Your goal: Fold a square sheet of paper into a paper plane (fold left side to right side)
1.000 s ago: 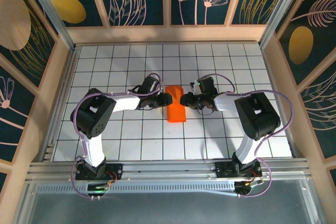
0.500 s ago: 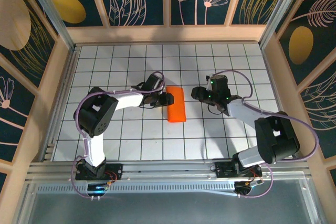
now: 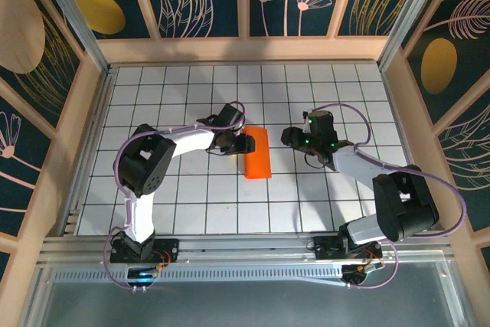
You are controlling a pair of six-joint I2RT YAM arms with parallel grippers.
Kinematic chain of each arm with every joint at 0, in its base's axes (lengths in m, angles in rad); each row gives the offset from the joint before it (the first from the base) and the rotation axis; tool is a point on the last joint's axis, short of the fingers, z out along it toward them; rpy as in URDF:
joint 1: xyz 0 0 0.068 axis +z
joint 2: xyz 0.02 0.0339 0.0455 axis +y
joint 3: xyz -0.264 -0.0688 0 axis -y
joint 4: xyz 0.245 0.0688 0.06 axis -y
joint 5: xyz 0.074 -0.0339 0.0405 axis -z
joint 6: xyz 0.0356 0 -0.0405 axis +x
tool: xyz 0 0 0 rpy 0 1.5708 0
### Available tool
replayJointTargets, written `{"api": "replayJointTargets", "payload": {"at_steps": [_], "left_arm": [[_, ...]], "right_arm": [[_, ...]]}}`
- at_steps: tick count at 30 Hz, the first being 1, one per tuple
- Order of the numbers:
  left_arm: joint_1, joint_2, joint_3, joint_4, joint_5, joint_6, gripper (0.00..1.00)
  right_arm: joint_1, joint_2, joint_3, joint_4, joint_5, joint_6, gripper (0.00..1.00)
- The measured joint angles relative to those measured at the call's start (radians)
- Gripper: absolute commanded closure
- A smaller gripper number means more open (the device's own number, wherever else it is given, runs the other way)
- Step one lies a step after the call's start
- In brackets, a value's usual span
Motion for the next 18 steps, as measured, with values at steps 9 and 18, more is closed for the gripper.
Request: {"api": "replayJointTargets", "payload": {"at_steps": [9, 18], "left_arm": [[-0.003, 0.019, 0.041, -0.052, -0.004, 0.013, 0.45], [-0.004, 0.036, 0.075, -0.096, -0.005, 0.013, 0.44]], "right_arm": [[-0.001, 0.0, -0.004, -0.003, 0.0, 0.0, 0.51], [-0.001, 0.0, -0.004, -0.003, 0.0, 0.0, 0.52]]}}
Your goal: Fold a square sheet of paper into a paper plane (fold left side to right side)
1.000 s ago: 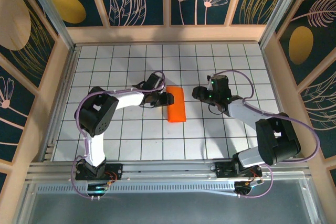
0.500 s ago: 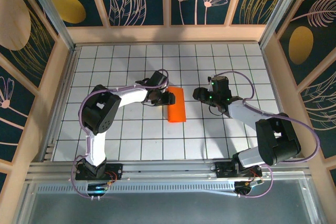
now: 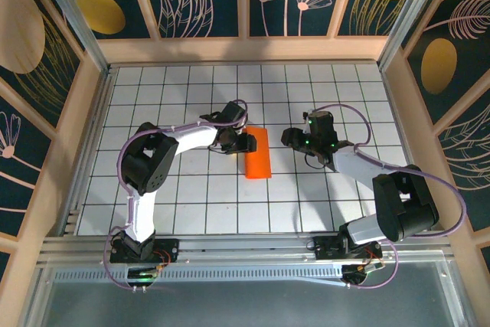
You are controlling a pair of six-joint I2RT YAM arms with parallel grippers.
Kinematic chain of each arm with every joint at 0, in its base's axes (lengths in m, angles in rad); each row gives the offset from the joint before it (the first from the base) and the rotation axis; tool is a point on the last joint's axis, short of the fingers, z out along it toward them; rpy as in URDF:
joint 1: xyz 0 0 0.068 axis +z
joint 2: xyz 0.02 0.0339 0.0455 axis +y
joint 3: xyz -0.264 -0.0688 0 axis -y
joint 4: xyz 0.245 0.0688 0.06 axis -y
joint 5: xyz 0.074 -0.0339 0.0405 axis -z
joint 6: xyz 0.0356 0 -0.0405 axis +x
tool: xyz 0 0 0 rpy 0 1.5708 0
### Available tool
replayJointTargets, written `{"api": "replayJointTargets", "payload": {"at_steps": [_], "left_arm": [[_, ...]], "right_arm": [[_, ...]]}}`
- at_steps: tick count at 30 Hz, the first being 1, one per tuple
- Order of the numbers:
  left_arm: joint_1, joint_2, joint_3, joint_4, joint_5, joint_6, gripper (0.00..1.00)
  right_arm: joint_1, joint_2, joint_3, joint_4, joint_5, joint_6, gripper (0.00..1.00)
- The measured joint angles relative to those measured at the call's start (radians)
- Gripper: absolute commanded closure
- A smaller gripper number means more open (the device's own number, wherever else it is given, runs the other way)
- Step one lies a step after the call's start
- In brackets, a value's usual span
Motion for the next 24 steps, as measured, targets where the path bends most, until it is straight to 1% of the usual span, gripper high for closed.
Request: {"api": "replayJointTargets", "payload": {"at_steps": [24], "left_arm": [[0.0, 0.013, 0.026, -0.032, 0.001, 0.005, 0.43]], "right_arm": [[0.0, 0.0, 0.0, 0.0, -0.001, 0.0, 0.51]]}}
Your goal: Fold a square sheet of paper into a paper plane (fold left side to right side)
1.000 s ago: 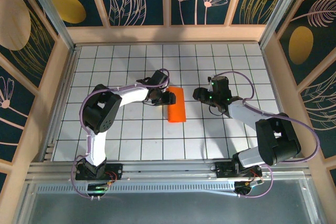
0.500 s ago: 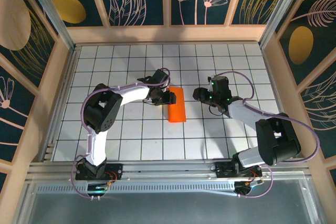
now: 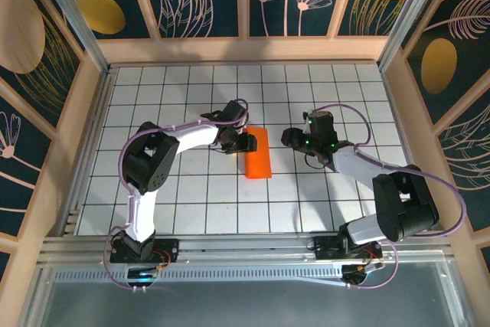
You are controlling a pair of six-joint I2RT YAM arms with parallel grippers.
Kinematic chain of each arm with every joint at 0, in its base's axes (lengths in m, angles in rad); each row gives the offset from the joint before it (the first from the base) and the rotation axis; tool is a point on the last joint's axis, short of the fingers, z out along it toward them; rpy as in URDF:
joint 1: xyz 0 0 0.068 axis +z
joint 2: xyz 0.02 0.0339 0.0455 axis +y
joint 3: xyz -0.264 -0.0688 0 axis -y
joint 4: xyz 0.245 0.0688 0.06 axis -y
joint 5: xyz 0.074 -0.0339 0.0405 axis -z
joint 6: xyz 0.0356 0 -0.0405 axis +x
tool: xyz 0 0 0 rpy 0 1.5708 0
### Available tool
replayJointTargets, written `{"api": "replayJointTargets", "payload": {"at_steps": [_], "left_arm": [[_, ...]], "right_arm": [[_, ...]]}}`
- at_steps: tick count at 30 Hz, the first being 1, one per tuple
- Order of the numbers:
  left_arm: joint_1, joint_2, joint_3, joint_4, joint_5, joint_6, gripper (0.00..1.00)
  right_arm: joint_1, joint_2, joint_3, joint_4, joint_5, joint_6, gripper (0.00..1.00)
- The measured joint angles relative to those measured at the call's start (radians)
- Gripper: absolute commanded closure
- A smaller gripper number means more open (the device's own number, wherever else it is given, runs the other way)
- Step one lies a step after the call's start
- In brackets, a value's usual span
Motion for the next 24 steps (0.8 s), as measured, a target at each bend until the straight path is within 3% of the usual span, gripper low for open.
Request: {"api": "replayJointTargets", "payload": {"at_steps": [24], "left_arm": [[-0.001, 0.006, 0.012, -0.017, -0.002, 0.014, 0.43]], "right_arm": [[0.0, 0.013, 0.0, -0.003, -0.04, -0.015, 0.56]]}}
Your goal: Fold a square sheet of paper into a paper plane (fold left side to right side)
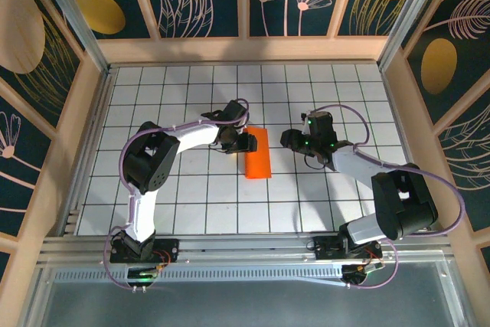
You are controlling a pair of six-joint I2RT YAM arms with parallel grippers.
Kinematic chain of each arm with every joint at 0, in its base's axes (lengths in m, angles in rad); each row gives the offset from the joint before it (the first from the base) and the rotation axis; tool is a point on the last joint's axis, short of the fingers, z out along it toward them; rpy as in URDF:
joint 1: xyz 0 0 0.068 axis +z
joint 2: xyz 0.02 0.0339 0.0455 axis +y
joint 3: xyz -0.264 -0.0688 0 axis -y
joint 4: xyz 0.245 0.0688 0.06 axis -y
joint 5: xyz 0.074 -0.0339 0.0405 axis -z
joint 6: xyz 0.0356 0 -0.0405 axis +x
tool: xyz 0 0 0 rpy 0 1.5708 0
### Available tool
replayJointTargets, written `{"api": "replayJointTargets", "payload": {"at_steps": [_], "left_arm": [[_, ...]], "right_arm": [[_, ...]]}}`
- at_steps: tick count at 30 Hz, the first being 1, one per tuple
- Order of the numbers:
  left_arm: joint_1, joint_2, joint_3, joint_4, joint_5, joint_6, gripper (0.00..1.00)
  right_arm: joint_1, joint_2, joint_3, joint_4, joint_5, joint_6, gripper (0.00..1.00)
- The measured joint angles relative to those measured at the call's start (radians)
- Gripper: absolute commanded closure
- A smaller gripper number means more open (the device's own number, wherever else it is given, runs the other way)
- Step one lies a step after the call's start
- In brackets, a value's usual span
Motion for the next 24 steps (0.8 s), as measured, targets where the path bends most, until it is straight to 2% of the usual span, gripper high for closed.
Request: {"api": "replayJointTargets", "payload": {"at_steps": [6, 14, 24], "left_arm": [[-0.003, 0.001, 0.002, -0.003, -0.008, 0.0, 0.43], [-0.003, 0.001, 0.003, -0.003, -0.009, 0.0, 0.43], [-0.004, 0.001, 0.002, -0.003, -0.01, 0.0, 0.43]], "right_arm": [[0.0, 0.028, 0.0, 0.011, -0.058, 0.006, 0.68], [0.041, 0.154, 0.001, 0.15, -0.203, 0.074, 1.0], [0.094, 0.333, 0.042, 0.216, -0.275, 0.111, 1.0]]}}
